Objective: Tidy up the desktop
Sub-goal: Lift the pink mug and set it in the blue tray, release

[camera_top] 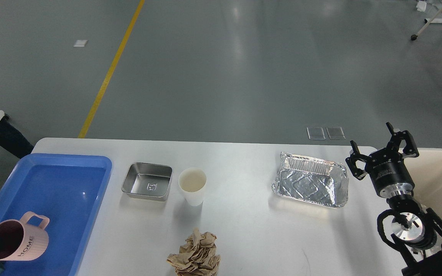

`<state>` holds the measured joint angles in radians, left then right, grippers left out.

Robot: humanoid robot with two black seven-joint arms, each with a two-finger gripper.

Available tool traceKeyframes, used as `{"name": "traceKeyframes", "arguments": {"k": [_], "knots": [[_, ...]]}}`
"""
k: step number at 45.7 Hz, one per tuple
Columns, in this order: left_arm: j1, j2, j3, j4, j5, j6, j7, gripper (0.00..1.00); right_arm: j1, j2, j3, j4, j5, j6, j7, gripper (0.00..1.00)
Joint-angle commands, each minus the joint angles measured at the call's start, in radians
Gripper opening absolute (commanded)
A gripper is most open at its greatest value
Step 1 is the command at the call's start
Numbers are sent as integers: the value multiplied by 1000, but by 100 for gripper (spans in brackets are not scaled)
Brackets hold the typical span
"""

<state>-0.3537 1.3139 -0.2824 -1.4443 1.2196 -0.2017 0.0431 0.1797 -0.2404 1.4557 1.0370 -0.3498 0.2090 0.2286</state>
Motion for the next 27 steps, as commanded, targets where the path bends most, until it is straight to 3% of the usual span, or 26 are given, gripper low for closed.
{"name": "traceKeyframes", "arguments": {"k": [1,10,16,27], "knots": [[1,-53,14,51,0,1,0,2,0,1,0,0,0,0,0,100],[12,-93,20,70,0,-1,0,3,1,1,0,-3,0,0,0,100],[13,-111,19,85,-2,1,9,14,3,1,0,-2,0,-2,0,100],[7,-139,6,108,-2,-1,1,71,3,1,2,-2,0,-3,0,100]]}}
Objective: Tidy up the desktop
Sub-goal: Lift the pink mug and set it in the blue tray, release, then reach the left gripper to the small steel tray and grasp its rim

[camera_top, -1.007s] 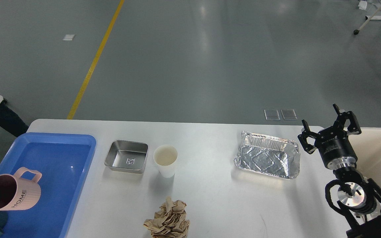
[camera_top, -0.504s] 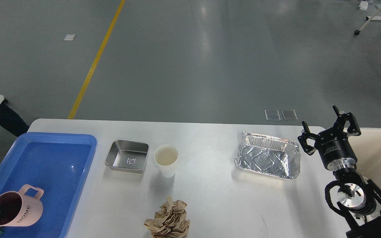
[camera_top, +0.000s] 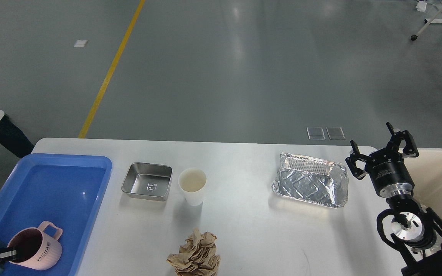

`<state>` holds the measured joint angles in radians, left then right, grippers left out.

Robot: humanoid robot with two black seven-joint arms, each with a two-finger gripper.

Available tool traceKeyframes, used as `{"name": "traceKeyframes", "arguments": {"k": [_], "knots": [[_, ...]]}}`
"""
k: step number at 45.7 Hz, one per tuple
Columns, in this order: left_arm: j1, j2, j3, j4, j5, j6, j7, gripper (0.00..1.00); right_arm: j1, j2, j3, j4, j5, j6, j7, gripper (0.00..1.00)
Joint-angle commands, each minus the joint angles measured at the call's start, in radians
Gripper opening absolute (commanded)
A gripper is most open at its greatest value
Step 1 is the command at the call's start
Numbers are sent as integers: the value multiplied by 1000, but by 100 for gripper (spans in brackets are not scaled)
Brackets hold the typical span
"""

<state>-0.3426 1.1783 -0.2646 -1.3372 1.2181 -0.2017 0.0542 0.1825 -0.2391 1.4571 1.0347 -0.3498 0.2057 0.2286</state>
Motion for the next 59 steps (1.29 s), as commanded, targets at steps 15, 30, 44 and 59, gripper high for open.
{"name": "traceKeyframes", "arguments": {"k": [15,30,44,59], "knots": [[-15,29,-47,-68,-2,-15,-30,91,3,1,0,2,0,0,0,100],[-23,211,-237,-223,0,-76,-102,91,6,1,0,4,0,0,0,100],[-33,230,-407,-335,1,18,-200,92,6,-2,-1,8,0,0,-2,100],[-50,250,-487,-384,1,68,-203,91,5,-9,-1,10,-2,-2,-2,100]]}}
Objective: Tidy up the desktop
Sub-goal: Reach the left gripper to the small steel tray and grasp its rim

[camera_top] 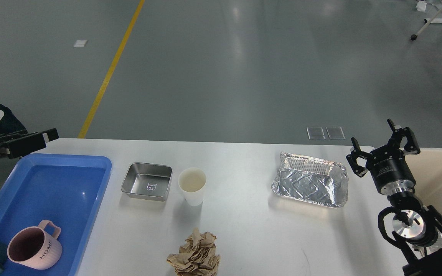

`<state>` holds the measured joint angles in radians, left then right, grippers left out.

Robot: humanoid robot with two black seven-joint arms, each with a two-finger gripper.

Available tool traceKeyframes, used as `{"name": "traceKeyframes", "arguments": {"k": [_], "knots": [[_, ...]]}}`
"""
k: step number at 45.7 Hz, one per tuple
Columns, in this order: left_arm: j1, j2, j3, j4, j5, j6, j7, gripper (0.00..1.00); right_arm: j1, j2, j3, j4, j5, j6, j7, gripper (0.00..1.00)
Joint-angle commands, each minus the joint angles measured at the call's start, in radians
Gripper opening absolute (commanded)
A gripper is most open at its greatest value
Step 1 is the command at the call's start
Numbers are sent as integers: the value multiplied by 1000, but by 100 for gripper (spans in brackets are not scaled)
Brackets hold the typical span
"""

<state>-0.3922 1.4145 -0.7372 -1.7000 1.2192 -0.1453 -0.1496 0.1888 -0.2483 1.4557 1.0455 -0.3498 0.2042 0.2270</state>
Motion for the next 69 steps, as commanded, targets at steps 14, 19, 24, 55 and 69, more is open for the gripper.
{"name": "traceKeyframes", "arguments": {"k": [14,19,24,55,69], "knots": [[12,4,-2,-18,-13,-36,18,91,-3,4,0,1,-1,-2,0,100],[19,-52,5,49,-24,-59,22,91,-5,6,0,1,-2,-2,0,100],[4,-172,9,135,-21,-95,36,91,-5,3,0,1,-2,-2,0,100],[-267,-696,259,671,78,-186,56,91,-15,-5,2,-1,-2,0,0,100],[-332,-847,367,855,80,-172,51,91,-15,-17,8,-1,0,1,2,100]]}}
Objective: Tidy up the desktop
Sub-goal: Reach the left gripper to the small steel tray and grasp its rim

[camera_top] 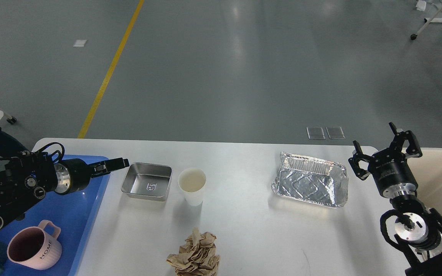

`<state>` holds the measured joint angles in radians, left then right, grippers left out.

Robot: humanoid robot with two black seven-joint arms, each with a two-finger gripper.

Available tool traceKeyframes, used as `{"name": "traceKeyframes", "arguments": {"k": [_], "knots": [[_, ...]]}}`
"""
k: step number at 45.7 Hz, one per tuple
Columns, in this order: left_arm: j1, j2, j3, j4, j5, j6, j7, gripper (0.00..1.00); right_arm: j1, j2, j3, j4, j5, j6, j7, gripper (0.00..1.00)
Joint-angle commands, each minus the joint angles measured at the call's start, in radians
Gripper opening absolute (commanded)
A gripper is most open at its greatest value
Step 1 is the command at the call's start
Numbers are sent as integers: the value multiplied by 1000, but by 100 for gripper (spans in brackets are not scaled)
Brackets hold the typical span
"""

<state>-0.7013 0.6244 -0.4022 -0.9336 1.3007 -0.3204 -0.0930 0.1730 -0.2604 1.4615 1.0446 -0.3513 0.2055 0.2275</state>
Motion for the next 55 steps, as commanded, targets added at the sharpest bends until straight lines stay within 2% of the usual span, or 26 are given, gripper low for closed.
{"name": "traceKeyframes", "arguments": {"k": [1,17,25,27,31,43,46,49,55], "knots": [[-26,-69,39,104,-1,3,-5,91,0,-5,2,2,0,0,0,100],[-55,-193,101,268,-1,15,-2,90,-3,-19,10,2,0,0,1,100],[-57,-210,146,303,-8,18,-7,87,-4,-23,11,2,0,0,1,100],[-55,-219,149,309,-6,23,-5,83,-4,-23,11,2,0,-2,1,100],[-55,-241,149,337,-5,32,-5,69,-3,-23,13,2,2,-2,0,100],[-55,-270,160,375,-3,32,-11,56,-3,-31,13,2,2,-1,1,100],[-57,-273,183,375,-12,34,-11,47,-3,-31,13,2,2,0,1,100],[-57,-273,192,378,-15,34,-13,29,-3,-31,14,2,2,0,1,100],[-64,-276,192,386,-21,32,-17,15,-3,-31,14,2,2,0,1,100]]}}
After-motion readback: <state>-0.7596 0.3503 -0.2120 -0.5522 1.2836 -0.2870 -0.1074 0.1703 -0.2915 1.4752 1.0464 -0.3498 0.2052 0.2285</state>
